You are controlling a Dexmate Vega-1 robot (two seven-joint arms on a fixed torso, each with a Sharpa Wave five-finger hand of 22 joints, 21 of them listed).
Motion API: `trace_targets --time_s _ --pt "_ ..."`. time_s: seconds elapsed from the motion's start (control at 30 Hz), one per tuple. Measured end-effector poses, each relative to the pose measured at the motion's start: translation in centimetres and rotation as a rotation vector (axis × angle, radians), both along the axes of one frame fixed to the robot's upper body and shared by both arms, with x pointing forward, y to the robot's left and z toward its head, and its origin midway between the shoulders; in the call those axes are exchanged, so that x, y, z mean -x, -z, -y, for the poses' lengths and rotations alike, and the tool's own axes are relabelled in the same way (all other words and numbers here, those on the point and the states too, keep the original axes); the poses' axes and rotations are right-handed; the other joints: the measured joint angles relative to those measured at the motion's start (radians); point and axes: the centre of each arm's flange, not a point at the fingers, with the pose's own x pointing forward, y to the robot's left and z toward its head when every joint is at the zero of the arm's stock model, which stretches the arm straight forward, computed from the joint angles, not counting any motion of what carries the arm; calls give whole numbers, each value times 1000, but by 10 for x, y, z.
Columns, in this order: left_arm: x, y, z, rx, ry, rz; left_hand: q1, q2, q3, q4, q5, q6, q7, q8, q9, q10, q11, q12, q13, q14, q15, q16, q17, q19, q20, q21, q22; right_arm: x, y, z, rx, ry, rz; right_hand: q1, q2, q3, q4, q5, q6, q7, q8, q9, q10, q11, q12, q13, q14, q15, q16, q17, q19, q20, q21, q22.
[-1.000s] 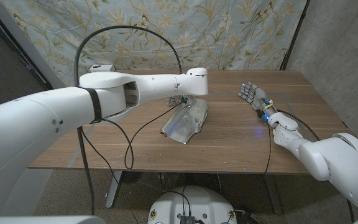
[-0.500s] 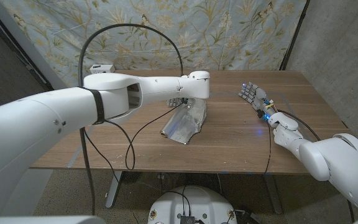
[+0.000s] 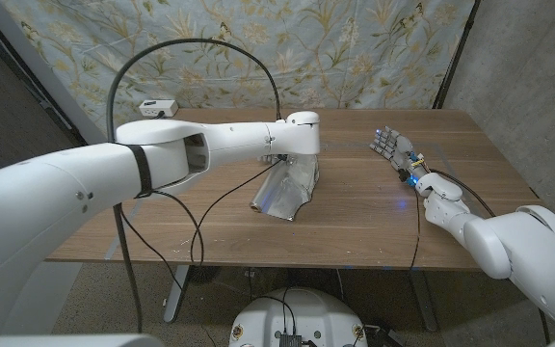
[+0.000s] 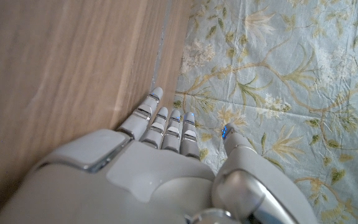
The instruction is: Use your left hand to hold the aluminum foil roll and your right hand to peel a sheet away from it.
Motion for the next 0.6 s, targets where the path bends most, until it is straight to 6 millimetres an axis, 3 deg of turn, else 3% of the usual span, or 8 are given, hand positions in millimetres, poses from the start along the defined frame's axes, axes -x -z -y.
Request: trace_targets --time_s 0.3,0.6 --pt "0 1 -12 63 17 34 11 -11 0 0 -4 2 -1 1 1 3 -4 4 5 5 -5 4 5 0 0 0 -1 -1 -2 -5 22 -7 -3 0 0 0 0 0 0 0 0 0 0 0 0 0 0 0 0 0 0 0 0 0" --pt "-1 4 -22 146 40 56 22 -22 12 -12 -8 2 -3 1 2 9 -2 28 10 52 -37 22 9 47 -25 31 -2 -1 -2 -8 43 -14 -2 0 0 0 0 0 0 0 0 0 0 0 0 0 0 0 0 0 0 0 0 0"
